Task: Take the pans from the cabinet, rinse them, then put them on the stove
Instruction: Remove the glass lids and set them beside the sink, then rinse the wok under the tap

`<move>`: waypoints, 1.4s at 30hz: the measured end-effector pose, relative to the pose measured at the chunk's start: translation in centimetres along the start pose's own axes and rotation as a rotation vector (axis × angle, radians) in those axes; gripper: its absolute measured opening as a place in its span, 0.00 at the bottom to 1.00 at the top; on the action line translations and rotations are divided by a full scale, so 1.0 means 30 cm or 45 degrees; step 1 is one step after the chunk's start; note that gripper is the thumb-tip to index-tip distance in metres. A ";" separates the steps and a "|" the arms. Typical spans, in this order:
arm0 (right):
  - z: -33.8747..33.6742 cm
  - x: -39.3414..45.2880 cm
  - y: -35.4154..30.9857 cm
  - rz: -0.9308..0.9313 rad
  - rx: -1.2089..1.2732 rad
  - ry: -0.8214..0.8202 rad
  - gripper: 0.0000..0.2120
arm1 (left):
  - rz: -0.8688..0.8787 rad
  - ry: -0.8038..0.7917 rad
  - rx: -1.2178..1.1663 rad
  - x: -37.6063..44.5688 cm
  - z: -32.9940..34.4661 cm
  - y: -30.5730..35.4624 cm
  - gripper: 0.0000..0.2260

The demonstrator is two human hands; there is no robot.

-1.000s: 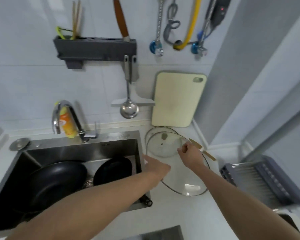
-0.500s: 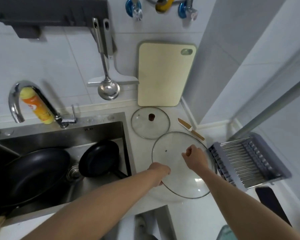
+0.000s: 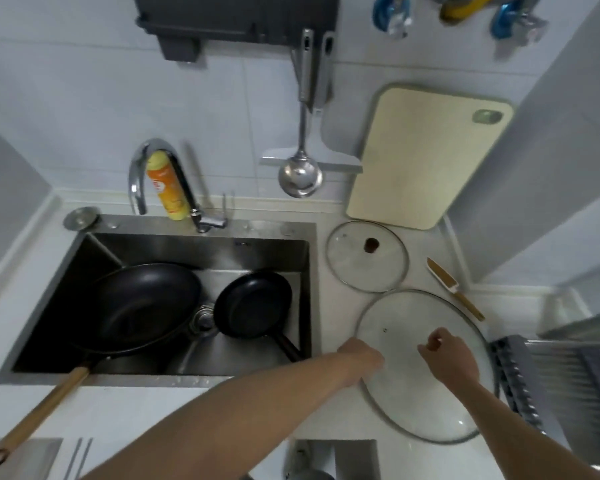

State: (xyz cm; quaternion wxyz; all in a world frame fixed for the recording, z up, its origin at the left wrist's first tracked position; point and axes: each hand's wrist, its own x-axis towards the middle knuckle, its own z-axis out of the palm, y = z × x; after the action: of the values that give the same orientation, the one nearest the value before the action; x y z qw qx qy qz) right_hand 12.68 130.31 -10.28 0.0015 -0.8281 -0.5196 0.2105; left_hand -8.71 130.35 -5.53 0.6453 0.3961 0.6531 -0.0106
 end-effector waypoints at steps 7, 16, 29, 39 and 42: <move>0.013 0.025 -0.525 -0.324 0.001 0.087 0.17 | 0.277 0.276 0.148 -0.134 -0.470 -0.094 0.22; 0.314 -0.327 -1.505 -0.739 0.130 -0.379 0.16 | -0.459 0.814 0.292 -0.251 -1.147 -0.874 0.28; 0.485 -0.280 -1.643 -0.836 0.109 -0.508 0.18 | -0.416 0.598 -0.117 -0.309 -1.146 -0.937 0.09; 0.325 0.152 -1.709 -0.509 0.446 -0.363 0.30 | -0.328 0.317 -1.217 -0.197 -1.085 -0.582 0.02; 0.305 0.202 -1.765 -0.447 0.503 -0.420 0.32 | -0.368 0.332 -1.200 -0.192 -1.069 -0.566 0.03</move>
State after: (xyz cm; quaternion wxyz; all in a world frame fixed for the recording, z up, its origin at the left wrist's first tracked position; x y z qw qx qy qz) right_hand -33.81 157.91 -9.00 0.1144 -0.6641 -0.5970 0.4353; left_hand -45.33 132.65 -3.71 0.6589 -0.0342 0.7102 0.2455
